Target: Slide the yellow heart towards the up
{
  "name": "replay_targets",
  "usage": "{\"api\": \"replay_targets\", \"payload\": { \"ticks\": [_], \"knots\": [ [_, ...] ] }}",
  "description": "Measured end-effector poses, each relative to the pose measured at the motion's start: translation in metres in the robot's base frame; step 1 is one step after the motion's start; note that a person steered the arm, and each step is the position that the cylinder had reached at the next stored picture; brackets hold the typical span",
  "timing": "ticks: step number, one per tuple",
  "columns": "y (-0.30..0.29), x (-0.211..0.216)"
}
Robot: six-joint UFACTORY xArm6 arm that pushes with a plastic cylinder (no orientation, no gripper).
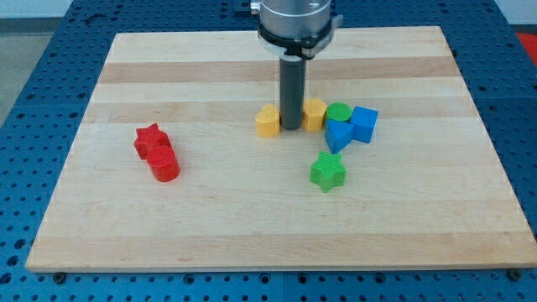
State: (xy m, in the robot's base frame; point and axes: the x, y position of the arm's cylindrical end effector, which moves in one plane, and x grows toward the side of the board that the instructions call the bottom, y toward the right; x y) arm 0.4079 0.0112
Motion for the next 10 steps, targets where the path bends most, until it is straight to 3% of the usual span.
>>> {"api": "replay_targets", "payload": {
  "ticks": [10],
  "knots": [
    [-0.021, 0.017]
  ]
}}
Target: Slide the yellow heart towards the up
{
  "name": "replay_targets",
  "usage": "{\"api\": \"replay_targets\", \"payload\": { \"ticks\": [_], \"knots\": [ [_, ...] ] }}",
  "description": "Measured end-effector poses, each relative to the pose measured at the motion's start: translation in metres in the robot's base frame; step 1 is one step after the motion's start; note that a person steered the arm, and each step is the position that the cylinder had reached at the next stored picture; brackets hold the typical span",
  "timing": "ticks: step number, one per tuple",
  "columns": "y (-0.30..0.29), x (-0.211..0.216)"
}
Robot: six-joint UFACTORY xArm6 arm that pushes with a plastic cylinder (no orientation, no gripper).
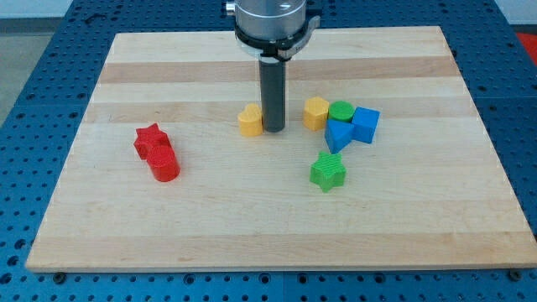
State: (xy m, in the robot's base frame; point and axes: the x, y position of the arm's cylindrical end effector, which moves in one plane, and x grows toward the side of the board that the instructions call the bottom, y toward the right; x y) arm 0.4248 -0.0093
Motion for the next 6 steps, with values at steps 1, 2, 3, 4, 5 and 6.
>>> {"api": "replay_targets", "payload": {
  "ticks": [1, 2, 3, 4, 5, 6],
  "knots": [
    [-0.003, 0.009],
    [-0.02, 0.008],
    [-0.046, -0.017],
    [-0.046, -0.017],
    [-0.046, -0.017],
    [-0.046, -0.017]
  ]
}}
